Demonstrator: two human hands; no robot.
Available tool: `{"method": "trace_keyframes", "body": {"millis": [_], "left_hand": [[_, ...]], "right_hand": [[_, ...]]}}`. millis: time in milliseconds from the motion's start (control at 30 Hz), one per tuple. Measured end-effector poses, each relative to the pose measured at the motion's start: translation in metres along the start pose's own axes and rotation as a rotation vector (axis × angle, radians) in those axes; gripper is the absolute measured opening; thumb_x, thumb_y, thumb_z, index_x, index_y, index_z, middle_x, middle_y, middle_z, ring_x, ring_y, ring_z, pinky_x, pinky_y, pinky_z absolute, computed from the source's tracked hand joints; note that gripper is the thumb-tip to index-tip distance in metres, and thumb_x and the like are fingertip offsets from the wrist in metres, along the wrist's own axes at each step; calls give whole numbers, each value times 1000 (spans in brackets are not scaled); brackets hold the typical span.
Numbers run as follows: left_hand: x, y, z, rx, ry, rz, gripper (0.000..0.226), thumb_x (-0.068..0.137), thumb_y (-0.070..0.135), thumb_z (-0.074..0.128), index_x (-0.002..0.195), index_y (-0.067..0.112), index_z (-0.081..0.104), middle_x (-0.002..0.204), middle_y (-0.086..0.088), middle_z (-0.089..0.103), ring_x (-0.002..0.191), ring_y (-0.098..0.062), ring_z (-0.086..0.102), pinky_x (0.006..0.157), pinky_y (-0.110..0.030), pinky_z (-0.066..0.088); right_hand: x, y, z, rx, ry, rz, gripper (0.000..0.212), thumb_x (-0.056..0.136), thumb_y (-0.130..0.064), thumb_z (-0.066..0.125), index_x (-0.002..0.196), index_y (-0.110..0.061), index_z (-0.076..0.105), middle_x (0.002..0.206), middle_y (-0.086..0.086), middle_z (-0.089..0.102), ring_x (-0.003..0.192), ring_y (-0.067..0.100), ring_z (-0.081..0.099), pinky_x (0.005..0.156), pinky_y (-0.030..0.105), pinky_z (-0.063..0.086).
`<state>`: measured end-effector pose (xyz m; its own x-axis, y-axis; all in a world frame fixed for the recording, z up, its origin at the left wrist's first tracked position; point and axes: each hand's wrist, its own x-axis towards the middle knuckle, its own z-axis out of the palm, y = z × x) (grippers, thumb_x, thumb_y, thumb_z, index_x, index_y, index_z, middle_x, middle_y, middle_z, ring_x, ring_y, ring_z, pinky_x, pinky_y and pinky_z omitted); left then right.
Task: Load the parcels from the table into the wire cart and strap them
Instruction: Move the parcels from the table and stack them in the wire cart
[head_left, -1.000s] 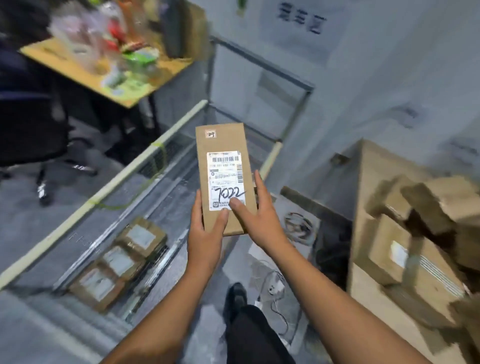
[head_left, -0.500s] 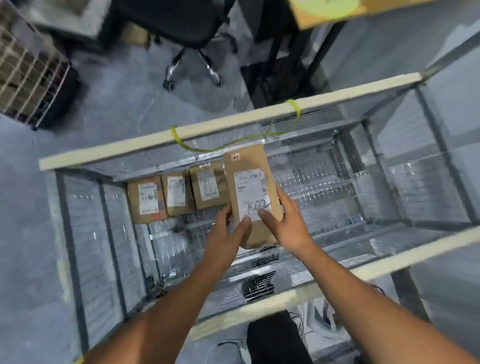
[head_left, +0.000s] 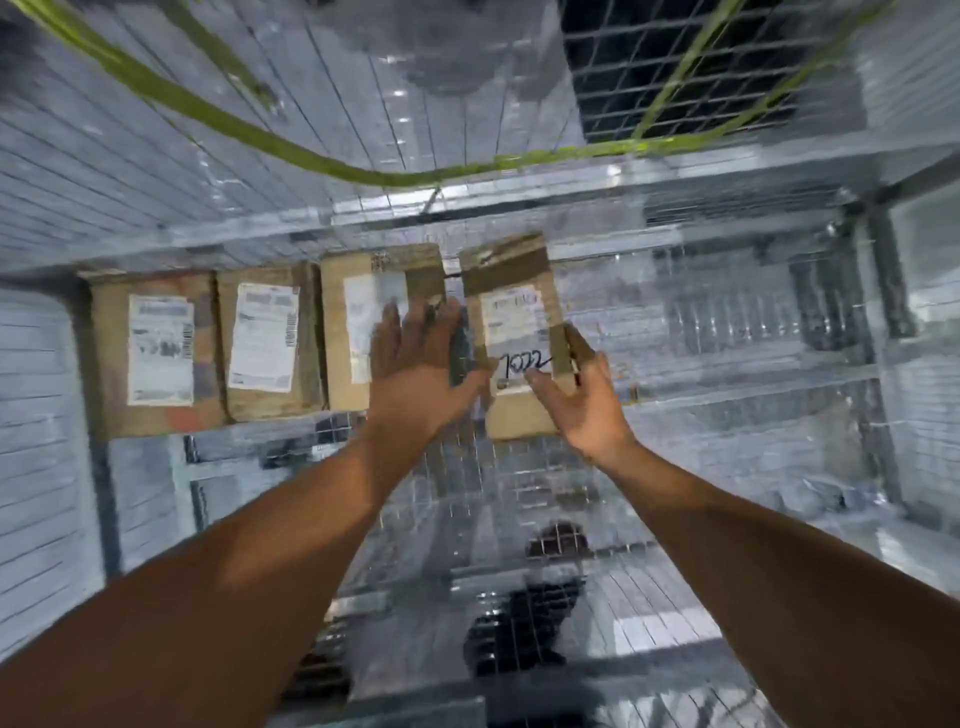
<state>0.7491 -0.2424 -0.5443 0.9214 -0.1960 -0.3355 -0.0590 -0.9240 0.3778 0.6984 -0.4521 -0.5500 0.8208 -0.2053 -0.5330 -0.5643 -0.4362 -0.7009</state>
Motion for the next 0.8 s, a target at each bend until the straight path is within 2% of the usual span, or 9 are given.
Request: {"method": "trace_keyframes", "body": {"millis": [133,200,267,367,500,567,633,700,800], "left_hand": [[23,-16,43,98,-76,-110,100,79,96,21,162,43,2,173,4,-19,158,-29,-20,125,-48,-14],[23,-19,55,207,-105,-115,102,78,99,14,158,44,-18,162,4,-44,152,-30,-37,121,-49,-25],[23,-20,57,224,-119,-113,101,80,98,16,153,45,-29,156,2,-52,144,-30,-46,120,-51,-27],[23,-17,47,217,-163,-117,104,81,96,21,156,42,-26,162,0,-43,148,-32,-41,122,-51,-24],[11,-4,2,116,-226,-118,101,90,83,42,164,37,-9,170,0,-29,157,-32,-24,128,-53,-8],[-5,7,-34,112,-221,-101,97,92,81,41,165,35,-3,172,-1,-22,159,-32,-16,129,-51,-3],[-28,20,-76,128,-226,-68,95,91,84,37,166,35,3,174,-1,-14,160,-33,-9,128,-51,0],[-57,36,-123,65,-243,-19,95,90,84,39,166,33,10,175,-2,-5,160,-34,-7,129,-52,2],[-111,62,-197,-24,-260,111,92,92,79,45,165,30,18,175,-4,2,160,-35,-4,128,-51,1]], "right_hand": [[29,21,54,93,-46,141,85,94,-48,70,161,-25,24,155,0,44,136,8,42,98,1,31],[29,29,70,39,-40,132,85,95,-54,64,163,-31,18,156,6,44,137,26,49,112,24,42],[32,29,71,29,-27,126,87,89,-62,65,161,-39,20,150,1,49,126,26,57,108,41,51],[38,25,57,-10,-93,130,83,90,-58,68,159,-40,26,148,-4,53,128,20,57,111,35,47],[21,-14,14,-161,-165,143,69,96,-61,58,156,-46,27,138,-3,62,101,25,71,88,46,61],[1,-43,-14,-337,-150,93,79,97,-70,46,163,-42,12,158,0,45,128,32,60,102,55,53],[-32,-75,-40,-527,-132,67,86,93,-81,30,164,-41,2,170,7,24,152,33,32,118,58,35],[-79,-106,-66,-563,-87,113,87,92,-80,31,164,-41,2,173,6,16,158,29,18,124,54,26],[-171,-154,-102,-528,88,156,80,98,-68,44,165,-39,11,171,8,21,156,27,22,124,52,25]]}}
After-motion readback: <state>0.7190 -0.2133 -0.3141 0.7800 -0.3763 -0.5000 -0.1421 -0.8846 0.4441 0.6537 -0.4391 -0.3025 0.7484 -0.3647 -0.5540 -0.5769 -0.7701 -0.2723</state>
